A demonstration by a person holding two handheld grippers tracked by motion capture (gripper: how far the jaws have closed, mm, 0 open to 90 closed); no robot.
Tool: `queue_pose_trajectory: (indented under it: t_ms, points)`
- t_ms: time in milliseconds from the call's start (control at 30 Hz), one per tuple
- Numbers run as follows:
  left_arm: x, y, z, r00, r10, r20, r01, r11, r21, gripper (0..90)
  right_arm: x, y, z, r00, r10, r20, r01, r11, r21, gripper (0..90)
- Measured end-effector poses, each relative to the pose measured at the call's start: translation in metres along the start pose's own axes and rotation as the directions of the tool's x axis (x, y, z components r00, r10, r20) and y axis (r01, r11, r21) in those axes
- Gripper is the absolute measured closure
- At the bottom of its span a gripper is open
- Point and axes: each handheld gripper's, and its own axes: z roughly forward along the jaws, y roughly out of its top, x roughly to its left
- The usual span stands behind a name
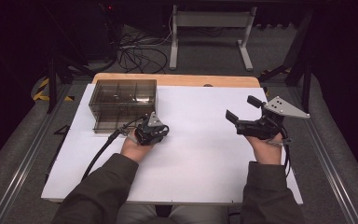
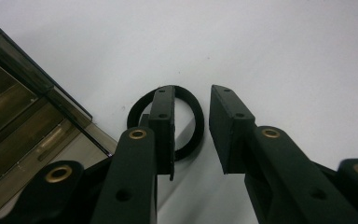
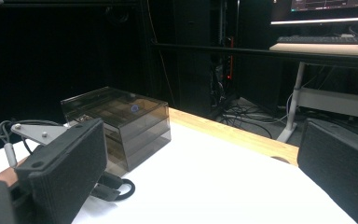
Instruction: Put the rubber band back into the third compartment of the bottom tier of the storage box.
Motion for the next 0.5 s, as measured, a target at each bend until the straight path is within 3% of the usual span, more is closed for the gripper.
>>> queue_pose_trajectory:
  t_ms: [267,500]
  points:
    - [0.0008,0.0005,0.0030,0.9999,-0.007,0.012,0.007,0.9991,0.042,73.9,0.0002,-0.0002,0.0008,1.0000,-0.004,-0.004,0.004,1.000,-0.001,2.2]
    - [0.0041,0.0006,0.0042,0.9985,-0.043,0.034,0.041,0.9976,0.055,74.5,0.0009,-0.0008,0.0026,1.0000,-0.005,-0.008,0.005,1.000,0.008,2.3]
